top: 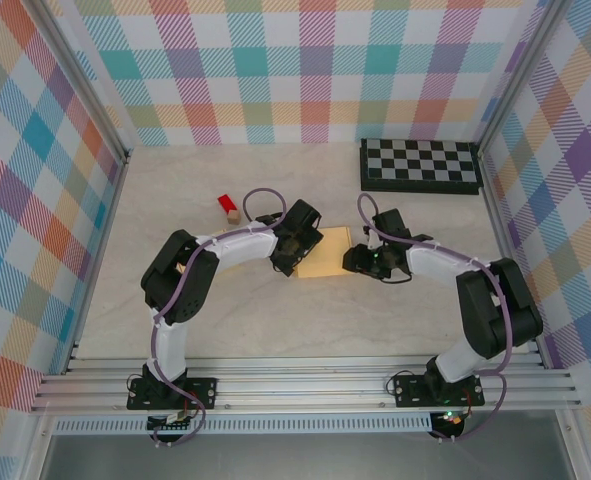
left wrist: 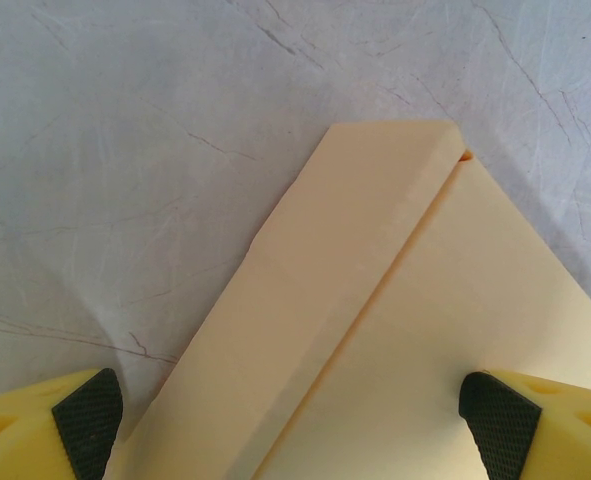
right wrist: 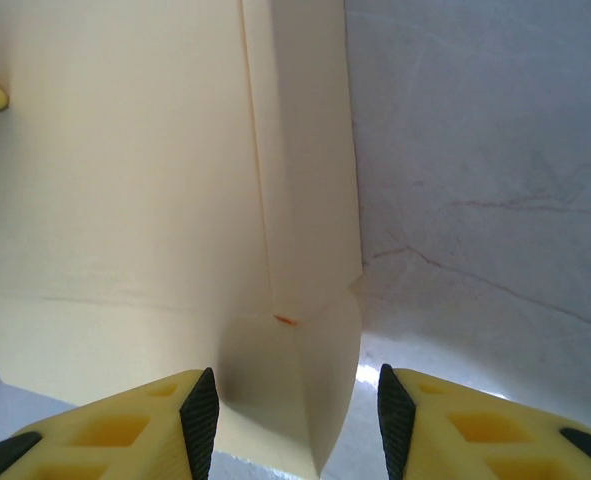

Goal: Fold the paper box

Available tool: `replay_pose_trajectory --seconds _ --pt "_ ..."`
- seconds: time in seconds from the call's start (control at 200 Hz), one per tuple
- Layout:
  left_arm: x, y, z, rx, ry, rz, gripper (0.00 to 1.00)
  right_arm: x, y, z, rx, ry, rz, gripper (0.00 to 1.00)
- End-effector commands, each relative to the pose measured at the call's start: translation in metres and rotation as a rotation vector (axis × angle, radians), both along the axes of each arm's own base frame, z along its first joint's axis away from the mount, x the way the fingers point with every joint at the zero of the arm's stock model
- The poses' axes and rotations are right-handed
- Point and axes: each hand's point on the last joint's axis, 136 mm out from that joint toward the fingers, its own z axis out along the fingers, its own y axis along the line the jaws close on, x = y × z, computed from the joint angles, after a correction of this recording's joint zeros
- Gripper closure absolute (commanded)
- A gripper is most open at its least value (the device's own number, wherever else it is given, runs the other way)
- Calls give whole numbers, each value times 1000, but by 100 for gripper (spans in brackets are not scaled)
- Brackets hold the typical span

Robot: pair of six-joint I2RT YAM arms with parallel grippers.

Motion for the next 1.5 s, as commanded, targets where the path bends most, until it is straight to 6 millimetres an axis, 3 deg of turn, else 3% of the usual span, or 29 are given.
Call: replay_pose_trajectory --seconds 0.0,0.205,0.285,0.535,0.83,1.25,1.495 --pt "-42 45 -61 193 217 5 9 -17 3 3 23 53 5 51" --pt "-44 44 -64 199 223 -2 9 -12 12 8 68 34 26 59" --pt "-44 43 -65 198 226 -5 9 -9 10 2 39 21 38 64" --pt "-49 33 -63 150 271 16 7 -9 8 -16 17 33 50 66" --pt "-51 -3 -57 26 285 64 7 -11 17 -16 23 34 54 69" --pt "-57 18 -84 77 325 96 9 -10 4 -39 -64 -35 87 73" --pt "-54 -2 -76 -11 331 100 9 -15 3 -51 -66 -2 82 74"
